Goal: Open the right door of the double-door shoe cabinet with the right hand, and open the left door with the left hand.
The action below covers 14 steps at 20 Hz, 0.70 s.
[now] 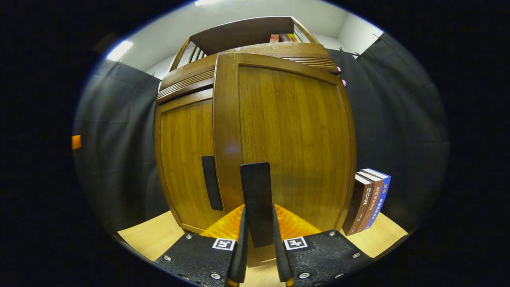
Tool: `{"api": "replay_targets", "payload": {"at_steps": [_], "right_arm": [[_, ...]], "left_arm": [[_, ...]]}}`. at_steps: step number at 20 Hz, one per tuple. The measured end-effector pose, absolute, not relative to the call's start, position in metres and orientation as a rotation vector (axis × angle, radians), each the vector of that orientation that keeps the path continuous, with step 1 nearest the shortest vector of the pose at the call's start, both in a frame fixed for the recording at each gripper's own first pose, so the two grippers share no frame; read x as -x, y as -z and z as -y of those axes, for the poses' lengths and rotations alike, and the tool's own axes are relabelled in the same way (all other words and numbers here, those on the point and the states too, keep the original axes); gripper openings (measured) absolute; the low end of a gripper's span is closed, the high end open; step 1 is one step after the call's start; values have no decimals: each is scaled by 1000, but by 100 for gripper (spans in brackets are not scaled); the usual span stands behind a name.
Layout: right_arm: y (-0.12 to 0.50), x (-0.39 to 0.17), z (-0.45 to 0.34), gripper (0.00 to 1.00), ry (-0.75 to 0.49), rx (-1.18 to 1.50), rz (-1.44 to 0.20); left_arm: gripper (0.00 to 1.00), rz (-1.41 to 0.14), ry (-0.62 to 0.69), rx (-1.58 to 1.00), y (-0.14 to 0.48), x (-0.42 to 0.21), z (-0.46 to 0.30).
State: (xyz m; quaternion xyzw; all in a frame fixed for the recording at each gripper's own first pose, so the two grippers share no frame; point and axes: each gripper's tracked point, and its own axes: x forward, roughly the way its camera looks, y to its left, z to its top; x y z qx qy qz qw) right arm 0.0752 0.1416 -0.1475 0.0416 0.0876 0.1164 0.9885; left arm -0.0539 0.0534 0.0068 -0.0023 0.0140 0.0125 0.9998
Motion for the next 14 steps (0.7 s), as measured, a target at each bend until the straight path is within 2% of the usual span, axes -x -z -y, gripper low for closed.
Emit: {"api": "replay_targets", "payload": {"at_steps": [4, 5, 6, 7, 12, 13, 14], "right_arm": [[139, -55, -123, 29, -224, -67, -172], [140, -50, -119, 37, -223, -66, -175], [140, -46, -114, 37, -220, -69, -174], [140, -43, -109, 29, -215, -69, -175], [136, -26, -84, 25, -189, -54, -196], [135, -23, -80, 34, -184, -49, -197], [134, -22, -77, 23, -180, -42, -197]], "left_arm": [[95, -23, -4, 7, -9, 56, -43], [95, -21, 1, 4, -9, 56, -40], [94, -20, 6, 3, -9, 57, -38], [95, -20, 13, 1, -8, 57, -34], [94, -33, 42, 4, -3, 55, -18], [95, -35, 48, 8, -2, 55, -15], [95, -35, 56, 15, -2, 55, -11]]}}
